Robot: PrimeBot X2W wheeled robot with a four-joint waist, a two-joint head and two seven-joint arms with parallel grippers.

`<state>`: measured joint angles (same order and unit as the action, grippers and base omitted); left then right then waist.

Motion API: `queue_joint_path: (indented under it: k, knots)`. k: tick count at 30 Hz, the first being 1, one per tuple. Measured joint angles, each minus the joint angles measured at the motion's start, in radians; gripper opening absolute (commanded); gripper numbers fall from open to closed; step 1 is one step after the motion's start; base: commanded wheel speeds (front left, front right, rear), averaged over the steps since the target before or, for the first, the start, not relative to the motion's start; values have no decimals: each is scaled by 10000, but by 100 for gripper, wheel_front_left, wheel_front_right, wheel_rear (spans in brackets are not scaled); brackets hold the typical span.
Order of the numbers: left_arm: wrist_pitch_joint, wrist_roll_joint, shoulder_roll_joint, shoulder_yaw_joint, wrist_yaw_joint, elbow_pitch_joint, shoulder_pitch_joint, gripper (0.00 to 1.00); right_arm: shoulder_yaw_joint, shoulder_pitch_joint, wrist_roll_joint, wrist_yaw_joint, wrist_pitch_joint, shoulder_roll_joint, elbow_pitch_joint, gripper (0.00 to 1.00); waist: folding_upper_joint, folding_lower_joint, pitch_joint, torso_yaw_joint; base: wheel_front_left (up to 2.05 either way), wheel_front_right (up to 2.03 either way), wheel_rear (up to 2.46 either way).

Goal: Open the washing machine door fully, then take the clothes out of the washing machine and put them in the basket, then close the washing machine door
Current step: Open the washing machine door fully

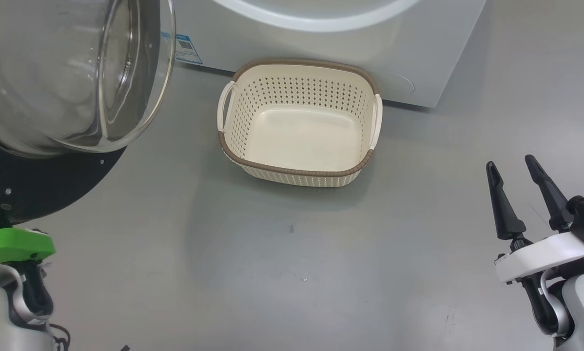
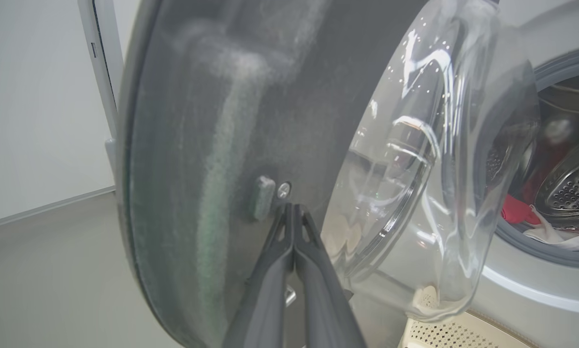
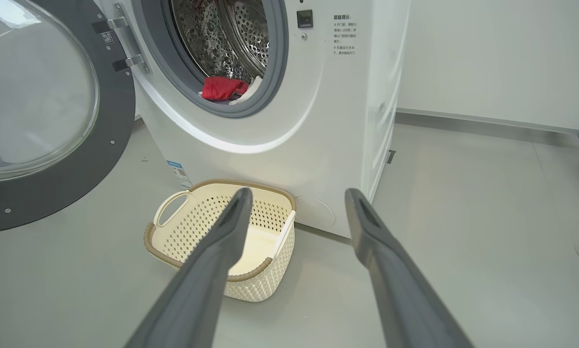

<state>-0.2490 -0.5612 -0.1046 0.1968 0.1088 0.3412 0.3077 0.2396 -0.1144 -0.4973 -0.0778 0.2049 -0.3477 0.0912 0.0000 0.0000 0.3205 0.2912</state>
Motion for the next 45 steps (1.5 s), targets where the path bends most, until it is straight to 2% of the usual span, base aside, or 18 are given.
queue_joint_path:
  k: [15,24,34,45]
  knots:
    - [0,-288,-671,339,-12,274,837,0,-364,-254,71,0,-280,-573,-700,100,0,0,1160,-131,0,0,0]
    - [0,-359,-771,395,-142,725,1254,0,-545,-268,69,0,-280,-669,-779,100,0,0,1610,-176,0,0,0]
    - [0,-368,-805,330,-303,1243,1471,0,-587,-295,52,0,-228,-656,-717,100,0,0,1505,-144,0,0,0]
    - [-2,-38,-874,-40,-660,1661,1471,0,-347,-413,-125,-4,73,84,-65,100,0,0,575,-280,0,0,0]
